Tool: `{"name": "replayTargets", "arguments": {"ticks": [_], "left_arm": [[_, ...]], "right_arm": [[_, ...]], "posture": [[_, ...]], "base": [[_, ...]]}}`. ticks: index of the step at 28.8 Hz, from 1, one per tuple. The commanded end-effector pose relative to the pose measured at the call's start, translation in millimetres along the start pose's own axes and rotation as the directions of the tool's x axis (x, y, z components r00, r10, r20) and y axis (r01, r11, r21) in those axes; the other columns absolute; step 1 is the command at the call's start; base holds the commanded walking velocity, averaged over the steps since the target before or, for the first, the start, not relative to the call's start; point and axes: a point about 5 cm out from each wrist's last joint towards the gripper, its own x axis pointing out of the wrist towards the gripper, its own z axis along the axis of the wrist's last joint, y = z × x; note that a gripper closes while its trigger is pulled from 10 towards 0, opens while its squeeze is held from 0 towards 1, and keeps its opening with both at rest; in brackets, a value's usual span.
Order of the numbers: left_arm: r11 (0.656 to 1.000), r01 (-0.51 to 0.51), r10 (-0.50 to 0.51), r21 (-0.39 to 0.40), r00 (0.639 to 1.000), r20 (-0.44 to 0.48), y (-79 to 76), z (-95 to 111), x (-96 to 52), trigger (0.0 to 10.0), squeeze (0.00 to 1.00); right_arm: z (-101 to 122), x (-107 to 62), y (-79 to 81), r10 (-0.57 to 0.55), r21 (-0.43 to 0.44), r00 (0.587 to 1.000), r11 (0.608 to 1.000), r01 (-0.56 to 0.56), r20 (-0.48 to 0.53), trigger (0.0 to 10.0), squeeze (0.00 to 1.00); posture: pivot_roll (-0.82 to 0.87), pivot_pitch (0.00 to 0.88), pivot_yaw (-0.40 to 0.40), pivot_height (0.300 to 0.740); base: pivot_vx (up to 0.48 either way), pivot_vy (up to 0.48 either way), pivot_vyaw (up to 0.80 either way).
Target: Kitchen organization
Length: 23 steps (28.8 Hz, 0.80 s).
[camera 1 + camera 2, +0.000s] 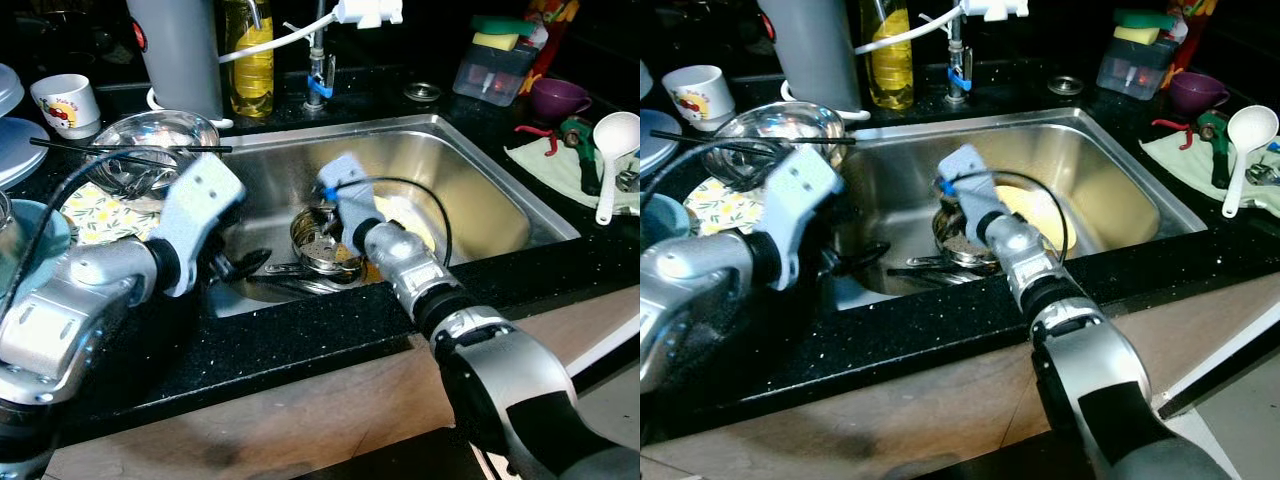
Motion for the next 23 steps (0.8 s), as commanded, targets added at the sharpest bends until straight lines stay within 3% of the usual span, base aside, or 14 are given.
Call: {"name": "replayTargets", "arguments": {"ticks": [1, 2, 5, 8, 12, 14, 15, 17, 20, 21, 22, 23], "left_arm": [[0.998, 0.034, -0.033, 0.051, 0.999, -0.020, 5.7, 3.1, -15.5, 10.0, 0.00], [0.998, 0.034, -0.033, 0.051, 0.999, -0.020, 5.7, 3.1, -15.5, 10.0, 0.00], [0.990, 0.060, -0.040, 0.127, 0.987, -0.158, 21.2, -2.3, -44.4, 10.0, 0.00], [0.982, 0.099, -0.054, 0.160, 0.964, -0.261, 27.7, -2.7, -63.1, 10.0, 0.00], [0.975, 0.114, -0.044, 0.190, 0.940, -0.339, 33.2, -1.8, -77.5, 10.0, 0.00], [0.959, 0.109, 0.021, 0.260, 0.891, -0.453, 46.9, 1.3, -96.5, 10.0, 0.00], [0.959, 0.109, 0.021, 0.260, 0.891, -0.453, 46.9, 1.3, -96.5, 10.0, 0.00], [0.933, 0.112, 0.094, 0.342, 0.842, -0.531, 57.9, 6.0, -109.3, 10.0, 0.00], [0.921, 0.110, 0.128, 0.374, 0.820, -0.558, 62.3, 7.3, -113.8, 10.0, 0.00], [0.902, 0.122, 0.164, 0.414, 0.789, -0.592, 66.3, 8.2, -118.0, 10.0, 0.00], [0.902, 0.122, 0.164, 0.414, 0.789, -0.592, 66.3, 8.2, -118.0, 10.0, 0.00], [0.892, 0.125, 0.190, 0.434, 0.767, -0.613, 69.0, 8.7, -121.3, 10.0, 0.00]], "right_arm": [[7.1, -2.1, -9.7, -0.034, 0.092, 0.998, 0.995, 0.028, 0.059, 10.0, 0.00], [7.1, -2.1, -9.7, -0.034, 0.092, 0.998, 0.995, 0.028, 0.059, 10.0, 0.00], [12.4, -6.4, -17.9, -0.047, 0.219, 0.989, 0.975, 0.015, 0.138, 10.0, 0.00], [16.7, -10.3, -21.8, -0.050, 0.296, 0.979, 0.955, -0.012, 0.200, 10.0, 0.00], [20.7, -14.5, -23.1, -0.044, 0.340, 0.967, 0.939, -0.046, 0.252, 10.0, 0.00], [22.3, -24.2, -20.5, -0.017, 0.348, 0.953, 0.933, -0.094, 0.303, 10.0, 0.00], [22.3, -24.2, -20.5, -0.017, 0.348, 0.953, 0.933, -0.094, 0.303, 10.0, 0.00], [21.6, -32.8, -15.4, 0.011, 0.347, 0.944, 0.928, -0.132, 0.329, 10.0, 0.00], [20.8, -35.9, -12.9, 0.023, 0.347, 0.942, 0.927, -0.145, 0.334, 10.0, 0.00], [19.8, -39.0, -10.3, 0.031, 0.351, 0.941, 0.923, -0.156, 0.337, 10.0, 0.00], [19.8, -39.0, -10.3, 0.031, 0.351, 0.941, 0.923, -0.156, 0.337, 10.0, 0.00], [19.0, -41.8, -7.9, 0.036, 0.356, 0.940, 0.920, -0.164, 0.339, 10.0, 0.00]], "posture": [[0.02, 0.182, -0.049, 0.740], [0.02, 0.182, -0.049, 0.740], [0.02, 0.179, -0.053, 0.740], [0.02, 0.175, -0.056, 0.740], [0.02, 0.171, -0.058, 0.740], [0.02, 0.168, -0.058, 0.740], [0.02, 0.168, -0.058, 0.740], [0.02, 0.165, -0.058, 0.740], [0.02, 0.164, -0.058, 0.740], [0.02, 0.162, -0.058, 0.740], [0.02, 0.162, -0.058, 0.740], [0.02, 0.162, -0.058, 0.740]], "base": [[0.000, 0.000, 0.00], [0.000, 0.000, 0.00], [0.000, 0.000, 0.00], [0.000, 0.000, 0.00], [0.000, 0.000, 0.00], [0.000, 0.000, 0.00], [0.000, 0.000, 0.00], [0.000, 0.000, 0.00], [0.000, 0.000, 0.00], [0.000, 0.000, 0.00], [0.000, 0.000, 0.00], [0.000, 0.000, 0.00]]}}
